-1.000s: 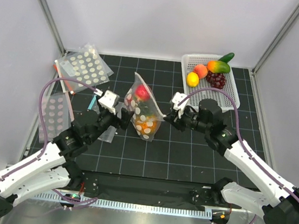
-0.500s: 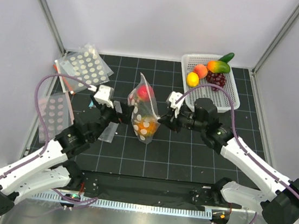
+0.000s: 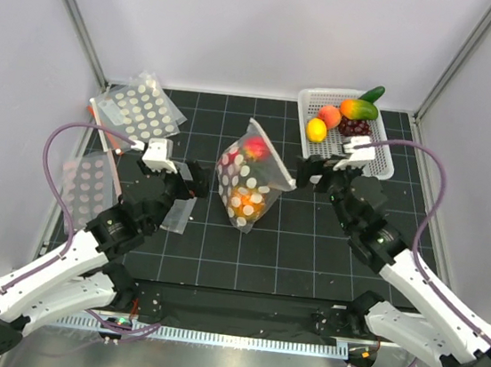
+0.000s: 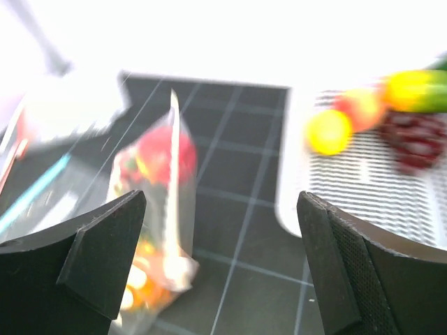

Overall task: Place the food in the zip-top bag and seal the zipper
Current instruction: Place the zipper food storage bag at the center of the board, then reset both arms

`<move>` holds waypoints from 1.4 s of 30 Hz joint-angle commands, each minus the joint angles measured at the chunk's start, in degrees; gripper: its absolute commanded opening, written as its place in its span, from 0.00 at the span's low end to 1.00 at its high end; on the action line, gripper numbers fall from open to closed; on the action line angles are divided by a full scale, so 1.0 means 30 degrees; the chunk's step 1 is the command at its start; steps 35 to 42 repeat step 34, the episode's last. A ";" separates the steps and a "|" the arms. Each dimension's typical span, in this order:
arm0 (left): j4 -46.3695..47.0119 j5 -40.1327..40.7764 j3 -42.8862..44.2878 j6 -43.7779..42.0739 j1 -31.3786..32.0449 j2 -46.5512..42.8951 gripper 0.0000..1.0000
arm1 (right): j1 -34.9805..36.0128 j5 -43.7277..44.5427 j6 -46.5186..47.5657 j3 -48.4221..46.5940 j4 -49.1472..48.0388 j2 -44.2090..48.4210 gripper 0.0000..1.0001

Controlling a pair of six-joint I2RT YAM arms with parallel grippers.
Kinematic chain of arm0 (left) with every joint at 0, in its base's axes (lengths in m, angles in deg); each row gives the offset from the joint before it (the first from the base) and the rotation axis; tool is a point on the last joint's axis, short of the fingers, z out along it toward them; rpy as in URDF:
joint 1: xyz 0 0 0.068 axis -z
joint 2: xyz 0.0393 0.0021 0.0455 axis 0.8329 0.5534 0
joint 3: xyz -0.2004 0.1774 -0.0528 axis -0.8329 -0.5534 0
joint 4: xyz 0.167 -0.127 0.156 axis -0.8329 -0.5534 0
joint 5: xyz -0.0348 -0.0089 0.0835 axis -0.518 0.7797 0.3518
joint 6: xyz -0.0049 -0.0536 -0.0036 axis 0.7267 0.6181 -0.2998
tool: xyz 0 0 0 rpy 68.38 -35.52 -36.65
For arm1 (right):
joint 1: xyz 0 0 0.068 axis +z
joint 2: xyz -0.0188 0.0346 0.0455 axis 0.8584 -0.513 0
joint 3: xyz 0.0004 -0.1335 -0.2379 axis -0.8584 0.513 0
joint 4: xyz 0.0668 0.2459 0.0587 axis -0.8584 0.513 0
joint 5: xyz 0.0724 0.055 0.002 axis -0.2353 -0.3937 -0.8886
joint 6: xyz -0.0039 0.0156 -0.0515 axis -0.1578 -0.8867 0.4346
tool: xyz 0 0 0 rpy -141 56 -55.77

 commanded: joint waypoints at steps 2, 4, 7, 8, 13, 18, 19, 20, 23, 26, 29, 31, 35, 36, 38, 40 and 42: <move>-0.0371 0.1274 0.0798 0.0586 0.0009 -0.0256 1.00 | -0.0032 0.6263 -0.1832 0.0616 -0.1405 0.1777 0.98; -0.0400 0.1361 0.0768 0.0528 -0.0020 -0.0461 1.00 | -0.0003 0.8187 -0.2414 0.0940 -0.1758 0.2480 0.99; -0.0458 0.1478 0.0710 0.0469 0.0009 -0.0811 1.00 | -0.0003 0.9689 -0.3674 0.1088 -0.1556 0.3038 1.00; -0.0488 0.1479 0.0622 0.0469 -0.0020 -0.0900 1.00 | -0.0003 1.0652 -0.4229 0.1001 -0.0858 0.3126 1.00; -0.0459 0.1304 0.0416 0.0703 -0.0020 -0.1281 1.00 | -0.0003 1.2654 -0.8357 0.0036 0.2862 0.2981 0.99; -0.0342 0.1420 0.0212 0.0879 0.0009 -0.1165 1.00 | -0.0003 1.0521 -0.7963 -0.0116 0.5800 0.3301 1.00; -0.0284 0.1478 0.0095 0.0908 0.0009 -0.1107 1.00 | 0.0026 1.0631 -0.7811 0.0322 0.5596 0.3506 0.99; -0.0109 0.1479 0.0036 0.0995 0.0009 -0.0990 1.00 | -0.0002 1.1038 -0.8273 0.0964 0.5391 0.4001 1.00; -0.0020 0.1450 0.0035 0.0967 -0.0020 -0.0726 1.00 | -0.0003 1.1776 -0.8805 0.2399 0.4574 0.5259 1.00; -0.0049 0.1596 0.0065 0.0791 -0.0020 -0.0579 1.00 | -0.0003 1.0636 -0.8221 0.3780 0.2640 0.6174 1.00; 0.0009 0.2151 -0.0081 0.0908 0.0009 -0.0666 1.00 | -0.0003 1.0513 -0.8101 0.4543 0.1552 0.6672 1.00; 0.0068 0.2386 -0.0169 0.0908 0.0009 -0.0667 1.00 | -0.0003 1.0807 -0.7986 0.4429 0.1522 0.6147 1.00; 0.0128 0.2475 -0.0199 0.0879 0.0009 -0.0434 1.00 | -0.0003 1.1451 -0.7985 0.3755 0.2340 0.5240 1.00; 0.0128 0.2475 -0.0199 0.0879 0.0009 -0.0434 1.00 | -0.0003 1.1451 -0.7985 0.3755 0.2340 0.5240 1.00; 0.0128 0.2475 -0.0199 0.0879 0.0009 -0.0434 1.00 | -0.0003 1.1451 -0.7985 0.3755 0.2340 0.5240 1.00; 0.0128 0.2475 -0.0199 0.0879 0.0009 -0.0434 1.00 | -0.0003 1.1451 -0.7985 0.3755 0.2340 0.5240 1.00; 0.0128 0.2475 -0.0199 0.0879 0.0009 -0.0434 1.00 | -0.0003 1.1451 -0.7985 0.3755 0.2340 0.5240 1.00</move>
